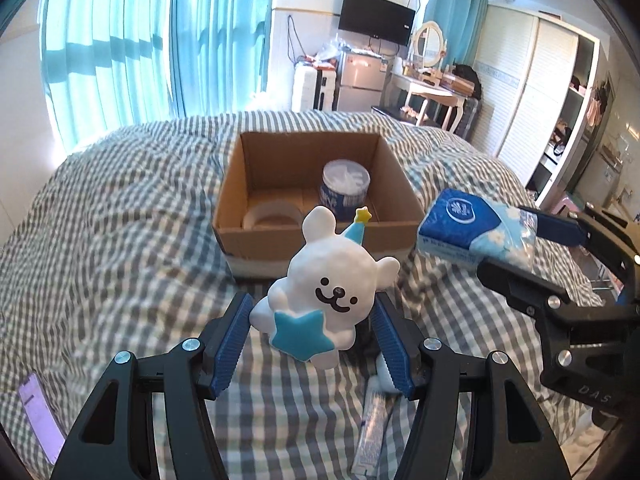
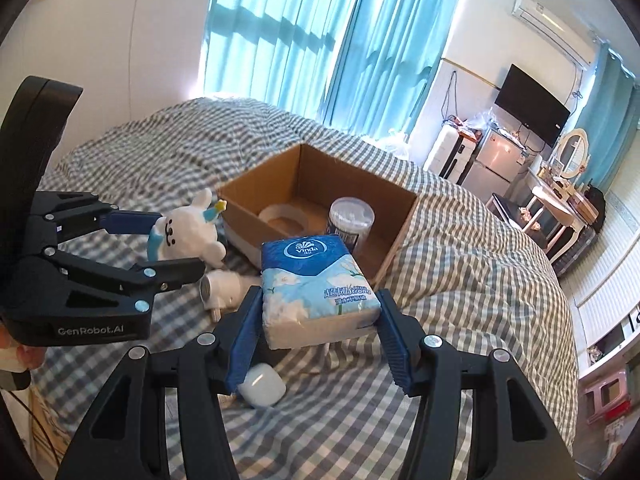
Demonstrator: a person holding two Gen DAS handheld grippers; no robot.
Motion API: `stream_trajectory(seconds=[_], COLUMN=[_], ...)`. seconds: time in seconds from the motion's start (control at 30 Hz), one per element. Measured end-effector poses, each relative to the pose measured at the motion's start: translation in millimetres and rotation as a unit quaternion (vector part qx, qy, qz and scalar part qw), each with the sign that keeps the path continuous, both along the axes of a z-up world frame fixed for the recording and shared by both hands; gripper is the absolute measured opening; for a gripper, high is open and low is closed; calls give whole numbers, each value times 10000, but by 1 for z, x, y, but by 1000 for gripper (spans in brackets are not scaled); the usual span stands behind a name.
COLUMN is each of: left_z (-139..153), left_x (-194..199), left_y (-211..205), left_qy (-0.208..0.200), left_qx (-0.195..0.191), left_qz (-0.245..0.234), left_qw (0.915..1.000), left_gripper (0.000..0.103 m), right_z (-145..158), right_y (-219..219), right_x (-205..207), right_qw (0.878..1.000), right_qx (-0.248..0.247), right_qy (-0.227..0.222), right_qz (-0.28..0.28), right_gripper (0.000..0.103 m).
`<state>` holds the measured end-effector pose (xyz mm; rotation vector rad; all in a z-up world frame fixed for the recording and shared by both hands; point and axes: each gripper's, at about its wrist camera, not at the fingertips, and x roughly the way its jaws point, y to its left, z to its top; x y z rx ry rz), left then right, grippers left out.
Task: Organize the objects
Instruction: 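Carry the bear figurine and tissue pack with both grippers into the box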
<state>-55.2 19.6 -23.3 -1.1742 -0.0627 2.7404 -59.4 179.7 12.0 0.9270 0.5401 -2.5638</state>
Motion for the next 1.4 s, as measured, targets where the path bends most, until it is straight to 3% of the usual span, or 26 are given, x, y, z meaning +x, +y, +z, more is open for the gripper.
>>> stream_trajectory(seconds=[0.47, 0.83, 1.1, 1.4], left_z=[25, 28, 19, -10], left_x=[-27, -81, -124, -180], left_y=[-7, -13, -12, -8], left_qy=[244, 183, 69, -199], left_qx=[-136, -180, -214, -286], left_qz=[8, 42, 20, -43], left_qw=[9996, 9997, 9997, 9994], left_gripper=[63, 63, 63, 63], right_z=[15, 8, -4, -27], right_y=[0, 2, -2, 4], right_x=[-27, -78, -122, -166], right_qw=[9996, 9987, 9985, 9973], right_qx=[-252, -438, -397, -450], right_qy=[76, -126, -317, -473], right_qz=[-49, -227, -201, -334], right_gripper=[55, 55, 55, 55])
